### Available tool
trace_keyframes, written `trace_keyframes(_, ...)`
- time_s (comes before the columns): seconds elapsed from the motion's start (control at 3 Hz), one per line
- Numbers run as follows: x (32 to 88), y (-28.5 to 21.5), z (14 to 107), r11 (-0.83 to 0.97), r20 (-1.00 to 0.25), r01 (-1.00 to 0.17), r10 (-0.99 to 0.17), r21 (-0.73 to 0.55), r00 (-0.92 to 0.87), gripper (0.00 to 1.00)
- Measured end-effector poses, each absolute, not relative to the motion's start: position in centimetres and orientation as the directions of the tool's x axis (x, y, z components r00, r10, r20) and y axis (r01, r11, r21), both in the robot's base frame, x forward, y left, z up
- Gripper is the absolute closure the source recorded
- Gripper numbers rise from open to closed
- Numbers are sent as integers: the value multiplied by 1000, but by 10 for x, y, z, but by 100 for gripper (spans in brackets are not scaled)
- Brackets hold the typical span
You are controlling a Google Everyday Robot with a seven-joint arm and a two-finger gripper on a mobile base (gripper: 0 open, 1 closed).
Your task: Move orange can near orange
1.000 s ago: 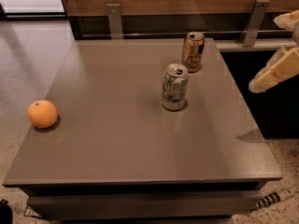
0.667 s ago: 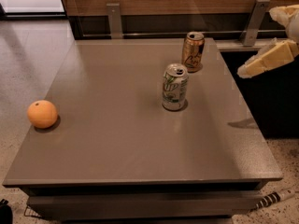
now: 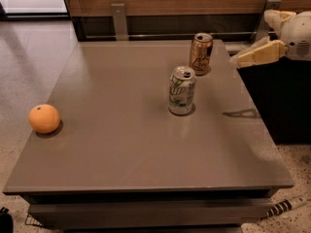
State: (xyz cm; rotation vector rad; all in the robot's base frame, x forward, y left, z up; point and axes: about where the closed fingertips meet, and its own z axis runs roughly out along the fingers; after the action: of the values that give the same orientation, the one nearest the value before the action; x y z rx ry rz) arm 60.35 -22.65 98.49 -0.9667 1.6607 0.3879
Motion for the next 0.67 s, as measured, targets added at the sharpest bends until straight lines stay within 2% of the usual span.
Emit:
trace_keyframes(0.33, 612, -218, 973, 634, -953, -758, -296, -152, -57, 0)
trace_keyframes(0.67, 612, -218, 973, 634, -953, -758, -296, -152, -57, 0)
